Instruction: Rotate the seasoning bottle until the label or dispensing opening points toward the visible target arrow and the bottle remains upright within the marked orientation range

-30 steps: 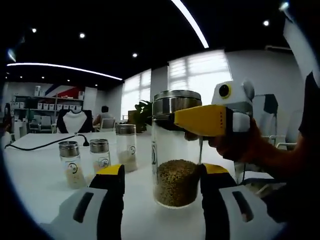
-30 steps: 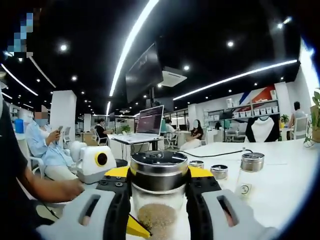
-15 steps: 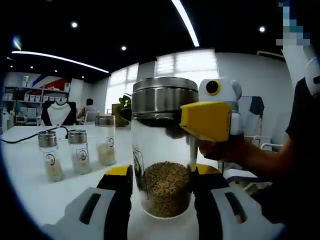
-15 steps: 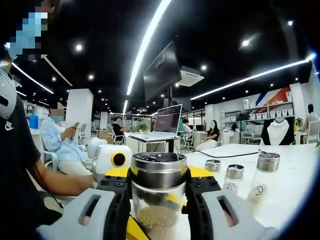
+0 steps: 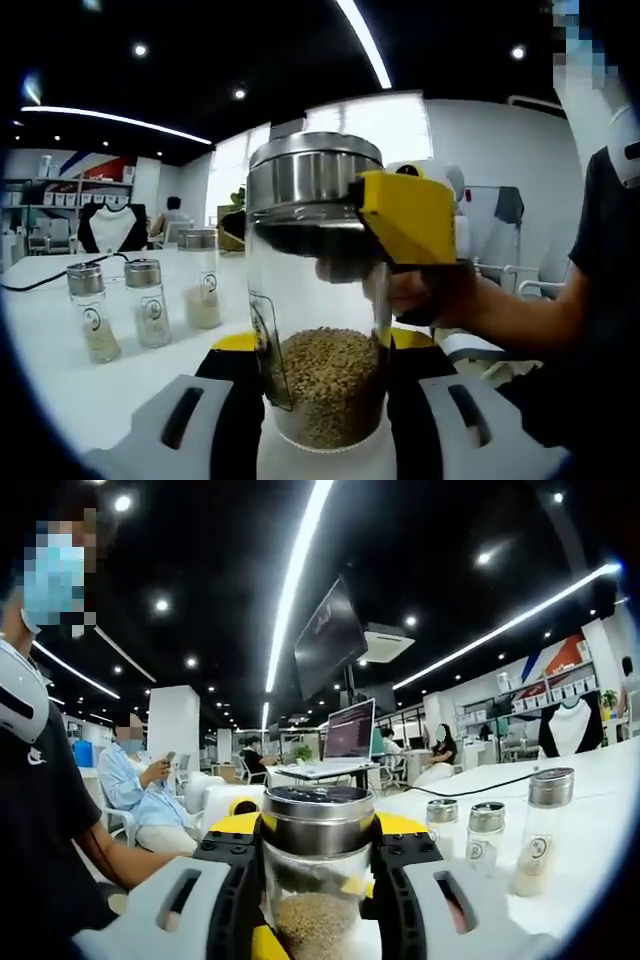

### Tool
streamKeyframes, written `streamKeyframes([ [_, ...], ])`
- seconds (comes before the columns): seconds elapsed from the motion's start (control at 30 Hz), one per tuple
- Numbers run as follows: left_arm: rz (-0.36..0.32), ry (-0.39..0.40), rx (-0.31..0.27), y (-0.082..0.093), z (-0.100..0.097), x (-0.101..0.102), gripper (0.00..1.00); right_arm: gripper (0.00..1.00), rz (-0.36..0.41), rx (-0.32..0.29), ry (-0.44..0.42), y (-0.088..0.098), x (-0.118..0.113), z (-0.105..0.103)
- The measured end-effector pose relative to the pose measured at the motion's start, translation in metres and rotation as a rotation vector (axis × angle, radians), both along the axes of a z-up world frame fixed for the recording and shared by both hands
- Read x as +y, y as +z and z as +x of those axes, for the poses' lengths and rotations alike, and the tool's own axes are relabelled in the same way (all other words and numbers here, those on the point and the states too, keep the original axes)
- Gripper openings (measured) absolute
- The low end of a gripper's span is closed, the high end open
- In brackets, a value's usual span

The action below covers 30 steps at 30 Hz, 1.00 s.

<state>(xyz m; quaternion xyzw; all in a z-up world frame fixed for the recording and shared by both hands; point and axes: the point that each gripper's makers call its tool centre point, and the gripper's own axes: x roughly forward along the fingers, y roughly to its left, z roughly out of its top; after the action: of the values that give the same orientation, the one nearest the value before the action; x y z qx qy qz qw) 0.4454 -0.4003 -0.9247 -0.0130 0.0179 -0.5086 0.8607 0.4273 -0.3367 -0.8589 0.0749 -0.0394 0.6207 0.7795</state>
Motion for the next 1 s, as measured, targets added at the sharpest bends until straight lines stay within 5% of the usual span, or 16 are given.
streamKeyframes([
  [0.2, 0.073, 0.187, -0.038, -0.004, 0.02, 0.016, 0.48, 0.38, -0.047, -0.019, -0.111, -0.003, -0.002, 0.012],
  [0.47, 0.055, 0.317, -0.073, 0.005, 0.029, 0.027, 0.48, 0.38, -0.087, -0.057, -0.233, 0.005, 0.007, 0.016],
  [1.0, 0.031, 0.463, -0.079, 0.005, 0.038, 0.036, 0.48, 0.39, -0.093, -0.039, -0.498, 0.003, 0.014, 0.033],
])
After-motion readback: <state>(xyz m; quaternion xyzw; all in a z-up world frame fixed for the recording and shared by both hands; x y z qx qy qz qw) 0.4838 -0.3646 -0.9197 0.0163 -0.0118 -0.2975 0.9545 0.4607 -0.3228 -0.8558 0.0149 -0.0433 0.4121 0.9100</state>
